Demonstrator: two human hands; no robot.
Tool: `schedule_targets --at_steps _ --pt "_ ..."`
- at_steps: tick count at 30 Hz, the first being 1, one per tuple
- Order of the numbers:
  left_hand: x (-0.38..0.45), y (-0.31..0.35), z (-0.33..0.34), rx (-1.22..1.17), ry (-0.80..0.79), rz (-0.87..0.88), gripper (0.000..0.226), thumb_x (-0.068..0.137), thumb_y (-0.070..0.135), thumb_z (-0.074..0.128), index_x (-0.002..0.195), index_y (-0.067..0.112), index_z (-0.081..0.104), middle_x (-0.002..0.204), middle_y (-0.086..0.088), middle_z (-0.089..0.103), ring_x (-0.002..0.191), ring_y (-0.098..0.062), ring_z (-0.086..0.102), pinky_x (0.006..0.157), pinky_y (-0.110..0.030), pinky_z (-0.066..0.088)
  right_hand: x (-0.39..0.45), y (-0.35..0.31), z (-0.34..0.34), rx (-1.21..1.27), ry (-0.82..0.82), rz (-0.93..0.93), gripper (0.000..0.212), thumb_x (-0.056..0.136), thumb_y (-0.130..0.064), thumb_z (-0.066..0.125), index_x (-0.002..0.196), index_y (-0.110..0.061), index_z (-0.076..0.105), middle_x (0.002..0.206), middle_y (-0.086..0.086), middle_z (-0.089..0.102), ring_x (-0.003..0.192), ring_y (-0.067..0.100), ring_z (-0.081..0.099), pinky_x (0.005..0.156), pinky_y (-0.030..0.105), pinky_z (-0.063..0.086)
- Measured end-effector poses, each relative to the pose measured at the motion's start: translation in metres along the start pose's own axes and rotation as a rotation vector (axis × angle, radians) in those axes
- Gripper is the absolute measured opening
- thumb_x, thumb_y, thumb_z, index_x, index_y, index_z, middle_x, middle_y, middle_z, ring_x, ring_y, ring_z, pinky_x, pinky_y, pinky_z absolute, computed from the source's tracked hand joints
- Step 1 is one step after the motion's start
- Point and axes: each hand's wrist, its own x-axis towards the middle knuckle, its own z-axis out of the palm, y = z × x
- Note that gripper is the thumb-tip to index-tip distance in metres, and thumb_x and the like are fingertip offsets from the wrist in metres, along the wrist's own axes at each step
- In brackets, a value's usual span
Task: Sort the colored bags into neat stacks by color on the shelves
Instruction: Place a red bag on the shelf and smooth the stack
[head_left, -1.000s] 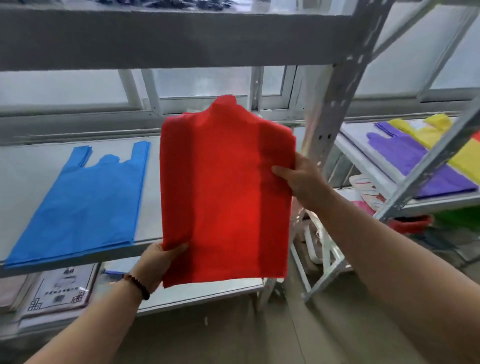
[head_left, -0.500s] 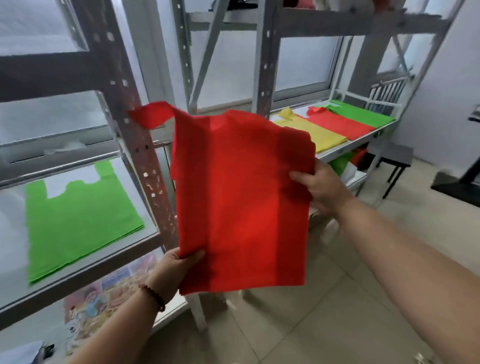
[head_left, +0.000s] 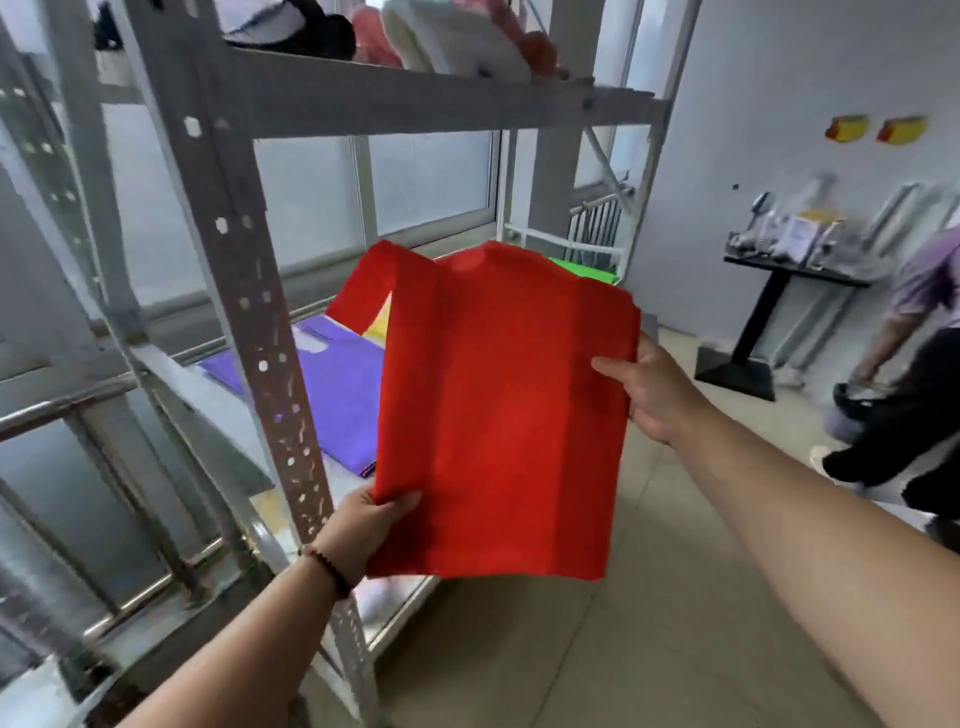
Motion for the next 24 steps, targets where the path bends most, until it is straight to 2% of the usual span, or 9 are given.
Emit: schedule_targets --at_steps 3,6,9,14,16,19,22,24 --pt "0.06 0.02 0.03 0.015 -0.055 -0.017 0.01 0.085 0.004 0.061 0.081 0.01 0.067 0.065 -0.003 0.071 0.051 -0.013 0.064 0.076 -0.037 0.053 0.055 -0.005 -0.025 0.031 0.05 0.006 0.044 0.09 0.008 0.049 0.131 -0.01 0.046 0.098 0.0 0.063 0.08 0.013 0.06 0.064 0.022 0.057" --pt "0.115 0.039 0.059 0.049 -0.088 -0.026 0.009 0.086 0.006 0.06 0.081 0.01 0.066 0.065 -0.002 0.072 0.053 -0.013 0.065 0.076 -0.036 0.053 0.1 -0.009 -0.052 0.042 0.092 -0.006 0.044 0.09 0.007 0.049 0.131 -0.01 0.047 0.1 0.002 0.063 0.085 0.015 0.061 0.073 0.027 0.056" --pt "0.158 0.048 0.093 0.136 -0.088 -0.01 0.007 0.086 0.008 0.062 0.082 0.012 0.065 0.08 -0.006 0.069 0.07 -0.021 0.063 0.084 -0.039 0.05 0.14 -0.006 -0.083 0.025 0.142 0.002 0.045 0.09 0.004 0.053 0.131 -0.012 0.047 0.116 0.008 0.061 0.101 0.024 0.06 0.091 0.039 0.052" --pt "0.221 0.053 0.154 0.119 -0.1 -0.073 0.007 0.085 0.01 0.064 0.091 0.011 0.065 0.084 -0.008 0.069 0.073 -0.024 0.063 0.073 -0.035 0.054 0.212 0.004 -0.143 0.04 0.132 0.035 0.035 0.09 0.0 0.055 0.117 -0.022 0.052 0.104 0.001 0.063 0.108 0.027 0.059 0.098 0.045 0.047" --pt "0.248 0.055 0.181 0.105 -0.097 -0.066 0.01 0.084 0.007 0.064 0.094 0.011 0.065 0.085 -0.011 0.069 0.07 -0.023 0.063 0.074 -0.035 0.054 0.243 0.007 -0.169 0.04 0.114 0.039 0.035 0.089 0.001 0.055 0.116 -0.022 0.053 0.105 0.002 0.063 0.105 0.027 0.06 0.097 0.046 0.047" --pt "0.29 0.062 0.225 0.089 -0.09 -0.049 0.01 0.084 0.004 0.063 0.092 0.008 0.064 0.083 -0.01 0.069 0.064 -0.019 0.064 0.069 -0.031 0.055 0.298 0.006 -0.21 0.045 0.075 0.038 0.036 0.09 0.003 0.054 0.119 -0.019 0.053 0.104 0.004 0.064 0.094 0.021 0.062 0.09 0.042 0.049" --pt "0.328 0.073 0.27 0.079 -0.072 -0.076 0.012 0.084 0.007 0.064 0.095 0.008 0.064 0.088 -0.01 0.069 0.074 -0.023 0.064 0.067 -0.033 0.054 0.355 -0.003 -0.248 0.043 -0.001 0.049 0.029 0.091 0.002 0.052 0.104 -0.023 0.057 0.097 0.0 0.064 0.086 0.016 0.062 0.076 0.034 0.051" --pt "0.349 0.078 0.296 0.069 -0.069 -0.096 0.02 0.081 0.01 0.069 0.1 0.007 0.064 0.096 -0.013 0.07 0.08 -0.026 0.065 0.07 -0.035 0.055 0.393 -0.008 -0.269 0.028 -0.068 0.062 0.028 0.092 0.001 0.051 0.098 -0.026 0.057 0.1 0.002 0.064 0.089 0.018 0.062 0.075 0.033 0.051"
